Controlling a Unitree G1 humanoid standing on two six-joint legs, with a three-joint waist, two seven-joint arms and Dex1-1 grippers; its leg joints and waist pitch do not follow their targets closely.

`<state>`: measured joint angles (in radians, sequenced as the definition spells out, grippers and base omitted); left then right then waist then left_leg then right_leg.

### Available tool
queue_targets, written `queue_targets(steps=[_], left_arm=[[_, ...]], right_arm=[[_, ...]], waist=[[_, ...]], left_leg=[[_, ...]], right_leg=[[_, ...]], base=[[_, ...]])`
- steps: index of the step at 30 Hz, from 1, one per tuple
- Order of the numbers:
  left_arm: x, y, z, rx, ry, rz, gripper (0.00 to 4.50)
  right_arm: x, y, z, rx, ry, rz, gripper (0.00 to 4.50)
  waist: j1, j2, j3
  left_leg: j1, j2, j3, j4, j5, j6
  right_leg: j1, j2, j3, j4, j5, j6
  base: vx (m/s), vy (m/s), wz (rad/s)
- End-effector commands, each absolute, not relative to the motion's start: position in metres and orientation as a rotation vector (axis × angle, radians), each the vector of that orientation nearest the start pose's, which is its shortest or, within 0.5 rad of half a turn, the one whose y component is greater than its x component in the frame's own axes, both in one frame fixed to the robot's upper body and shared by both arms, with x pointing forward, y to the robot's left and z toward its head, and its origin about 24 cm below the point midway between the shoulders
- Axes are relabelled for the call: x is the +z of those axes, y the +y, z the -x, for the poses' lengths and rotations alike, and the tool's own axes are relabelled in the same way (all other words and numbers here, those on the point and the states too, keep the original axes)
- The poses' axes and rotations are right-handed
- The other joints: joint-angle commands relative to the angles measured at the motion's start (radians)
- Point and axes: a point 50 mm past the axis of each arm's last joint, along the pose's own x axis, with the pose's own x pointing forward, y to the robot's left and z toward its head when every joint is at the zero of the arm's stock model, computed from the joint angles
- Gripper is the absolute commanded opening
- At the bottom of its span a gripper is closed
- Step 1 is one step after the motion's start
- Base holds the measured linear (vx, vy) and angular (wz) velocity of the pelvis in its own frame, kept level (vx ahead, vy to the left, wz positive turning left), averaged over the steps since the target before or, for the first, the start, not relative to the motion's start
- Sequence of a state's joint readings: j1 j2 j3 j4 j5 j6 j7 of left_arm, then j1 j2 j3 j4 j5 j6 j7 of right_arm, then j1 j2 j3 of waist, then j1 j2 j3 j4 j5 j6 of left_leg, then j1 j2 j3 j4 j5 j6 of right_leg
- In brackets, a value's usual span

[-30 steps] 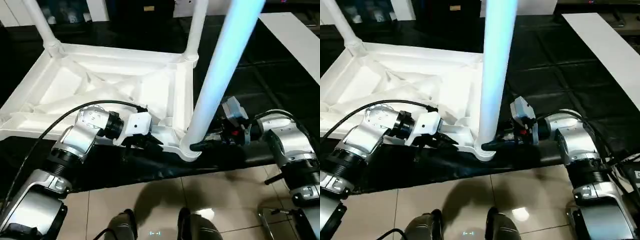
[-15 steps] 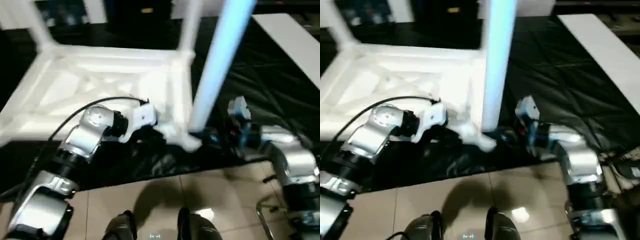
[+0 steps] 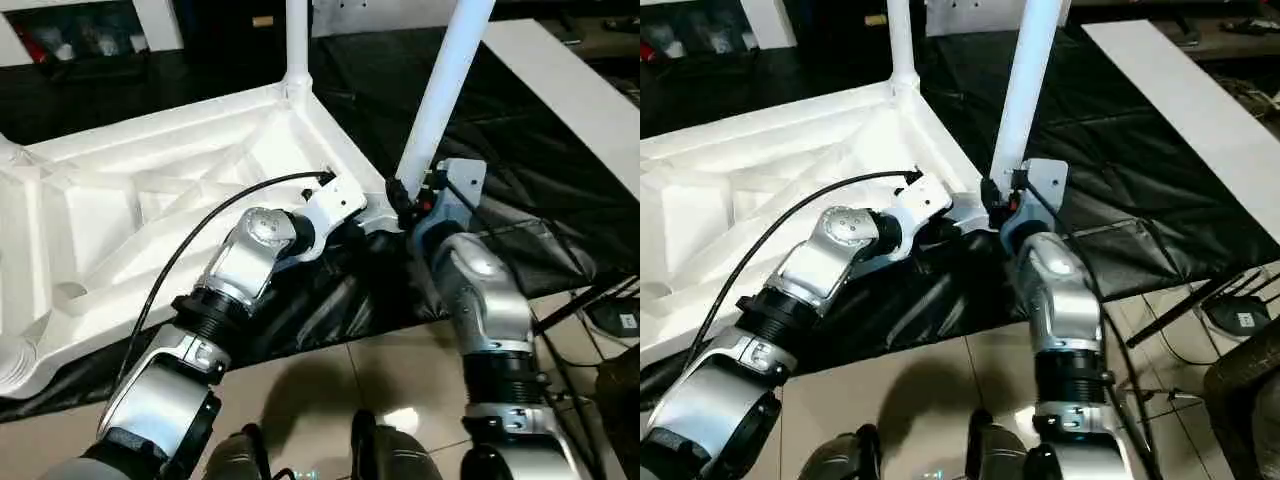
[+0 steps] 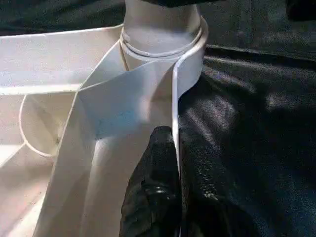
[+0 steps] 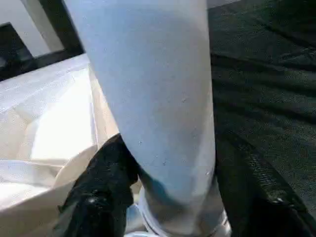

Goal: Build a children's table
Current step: Rotate leg to tighten

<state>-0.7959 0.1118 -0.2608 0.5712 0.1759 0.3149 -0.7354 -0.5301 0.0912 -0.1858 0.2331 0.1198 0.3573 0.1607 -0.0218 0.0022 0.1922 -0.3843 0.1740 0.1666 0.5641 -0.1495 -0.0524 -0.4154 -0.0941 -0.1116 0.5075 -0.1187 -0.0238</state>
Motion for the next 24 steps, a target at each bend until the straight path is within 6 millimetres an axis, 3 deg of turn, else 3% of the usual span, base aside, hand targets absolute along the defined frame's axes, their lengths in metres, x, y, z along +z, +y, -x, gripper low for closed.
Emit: queue_targets(steps=[1, 5, 8, 9, 12, 14, 16, 17, 18, 19, 21, 22, 23, 24], left_arm=[[0.114, 0.037, -0.353, -1.031, 0.169, -0.490, 0.00], [0.110, 0.047, -0.351, -1.066, 0.170, -0.519, 0.00], [0.106, 0.057, -0.351, -1.080, 0.181, -0.540, 0.00], [0.104, 0.062, -0.351, -1.081, 0.188, -0.548, 0.00], [0.104, 0.077, -0.352, -1.111, 0.160, -0.585, 0.00], [0.104, 0.081, -0.353, -1.128, 0.137, -0.596, 0.00], [0.106, 0.084, -0.354, -1.123, 0.112, -0.599, 0.00], [0.106, 0.085, -0.355, -1.113, 0.108, -0.595, 0.00], [0.108, 0.087, -0.357, -1.102, 0.094, -0.579, 0.00], [0.111, 0.088, -0.358, -1.095, 0.082, -0.516, 0.00], [0.115, 0.087, -0.357, -1.102, 0.064, -0.443, 0.44], [0.116, 0.087, -0.357, -1.102, 0.062, -0.435, 0.55], [0.118, 0.087, -0.355, -1.105, 0.052, -0.385, 0.60], [0.118, 0.087, -0.355, -1.105, 0.052, -0.385, 0.60]], right_arm=[[0.084, -0.080, -0.335, 0.355, 0.182, -0.318, 2.73], [0.084, -0.093, -0.333, 0.377, 0.148, -0.214, 3.17], [0.084, -0.111, -0.329, 0.423, 0.104, -0.063, 3.51], [0.083, -0.119, -0.326, 0.453, 0.104, -0.084, 3.60], [0.085, -0.150, -0.316, 0.506, 0.089, -0.005, 3.91], [0.087, -0.160, -0.312, 0.538, 0.072, -0.014, 3.98], [0.090, -0.166, -0.308, 0.566, 0.060, -0.016, 4.25], [0.091, -0.168, -0.307, 0.575, 0.056, -0.017, 4.25], [0.096, -0.170, -0.304, 0.613, 0.034, -0.026, 4.25], [0.106, -0.168, -0.300, 0.704, -0.009, -0.053, 4.42], [0.114, -0.163, -0.296, 0.785, -0.042, -0.060, 4.50], [0.115, -0.163, -0.296, 0.796, -0.048, -0.061, 4.50], [0.124, -0.157, -0.294, 0.871, -0.088, -0.078, 4.50], [0.124, -0.157, -0.294, 0.871, -0.088, -0.078, 4.50]], waist=[[-0.002, 0.006, -0.077], [0.005, 0.001, -0.082], [0.014, -0.002, -0.089], [0.016, -0.005, -0.090], [0.025, -0.018, -0.092], [0.029, -0.017, -0.098], [0.031, -0.023, -0.103], [0.034, -0.021, -0.106], [0.035, -0.022, -0.104], [0.036, -0.017, -0.101], [0.038, -0.022, -0.104], [0.037, -0.021, -0.103], [0.041, -0.012, -0.107], [0.039, -0.013, -0.108]], left_leg=[[0.028, 0.044, -0.036, -0.084, -0.500, 0.018], [0.025, 0.042, -0.027, -0.081, -0.433, 0.031], [0.023, 0.041, -0.015, -0.077, -0.351, 0.051], [0.019, 0.041, -0.013, -0.075, -0.324, 0.062], [0.016, 0.034, -0.005, -0.066, -0.294, 0.094], [0.008, 0.034, -0.006, -0.063, -0.252, 0.104], [0.001, 0.032, -0.005, -0.058, -0.215, 0.114], [0.000, 0.032, -0.004, -0.055, -0.193, 0.126], [0.006, 0.032, 0.000, -0.052, -0.188, 0.133], [0.005, 0.031, 0.000, -0.051, -0.191, 0.140], [-0.002, 0.029, -0.001, -0.050, -0.170, 0.157], [-0.003, 0.030, -0.001, -0.051, -0.173, 0.156], [0.004, 0.033, 0.000, -0.047, -0.175, 0.152], [0.003, 0.036, -0.002, -0.047, -0.173, 0.153]], right_leg=[[0.038, -0.066, 0.031, -0.067, -0.582, -0.087], [0.040, -0.071, 0.043, -0.062, -0.553, -0.105], [0.043, -0.072, 0.053, -0.055, -0.484, -0.133], [0.045, -0.070, 0.056, -0.050, -0.461, -0.147], [0.050, -0.064, 0.063, -0.045, -0.481, -0.136], [0.053, -0.064, 0.065, -0.034, -0.464, -0.143], [0.056, -0.062, 0.063, -0.028, -0.439, -0.144], [0.055, -0.058, 0.064, -0.022, -0.403, -0.151], [0.047, -0.054, 0.066, -0.021, -0.388, -0.162], [0.051, -0.055, 0.064, -0.021, -0.399, -0.165], [0.057, -0.053, 0.061, -0.018, -0.398, -0.157], [0.056, -0.053, 0.060, -0.019, -0.412, -0.156], [0.051, -0.056, 0.060, -0.022, -0.424, -0.171], [0.050, -0.054, 0.059, -0.018, -0.407, -0.181]], base=[[0.000, 0.000, 0.00], [0.000, 0.000, 0.00], [0.000, 0.000, 0.00], [0.000, 0.000, 0.00], [0.000, 0.000, 0.00], [0.000, 0.000, 0.00], [0.019, -0.029, -0.01], [0.000, 0.000, 0.00], [0.000, 0.000, 0.00], [0.000, 0.000, 0.00], [0.000, 0.000, 0.00], [0.000, 0.000, 0.00], [0.000, 0.000, 0.00], [0.000, 0.000, 0.00]])
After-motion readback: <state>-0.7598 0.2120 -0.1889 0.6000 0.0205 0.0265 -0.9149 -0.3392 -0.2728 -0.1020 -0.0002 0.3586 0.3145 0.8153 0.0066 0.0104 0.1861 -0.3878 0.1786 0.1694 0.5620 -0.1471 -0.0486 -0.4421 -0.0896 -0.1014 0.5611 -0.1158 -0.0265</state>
